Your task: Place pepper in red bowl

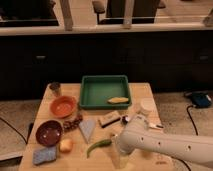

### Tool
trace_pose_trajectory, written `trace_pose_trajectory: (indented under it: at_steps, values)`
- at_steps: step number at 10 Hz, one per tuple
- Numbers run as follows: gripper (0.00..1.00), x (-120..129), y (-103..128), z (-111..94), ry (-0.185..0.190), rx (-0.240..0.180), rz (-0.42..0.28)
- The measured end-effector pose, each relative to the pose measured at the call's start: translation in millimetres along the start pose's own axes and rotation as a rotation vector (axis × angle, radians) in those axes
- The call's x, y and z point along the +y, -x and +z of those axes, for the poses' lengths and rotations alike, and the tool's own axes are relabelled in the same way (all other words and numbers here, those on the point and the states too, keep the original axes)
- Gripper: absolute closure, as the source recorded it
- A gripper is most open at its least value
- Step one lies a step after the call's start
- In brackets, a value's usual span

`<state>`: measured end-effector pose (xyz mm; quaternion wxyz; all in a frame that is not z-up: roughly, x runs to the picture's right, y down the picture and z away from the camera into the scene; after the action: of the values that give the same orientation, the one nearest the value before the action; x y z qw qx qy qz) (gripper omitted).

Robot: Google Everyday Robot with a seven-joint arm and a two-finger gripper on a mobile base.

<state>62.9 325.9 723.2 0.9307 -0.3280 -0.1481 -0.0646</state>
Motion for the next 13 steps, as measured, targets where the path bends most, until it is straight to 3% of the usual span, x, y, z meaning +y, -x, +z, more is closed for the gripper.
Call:
trace_pose_trajectory:
  at_steps: [13]
  values:
    - [0.2,7.6,-5.9,8.6,0.008,-0.037,0.012]
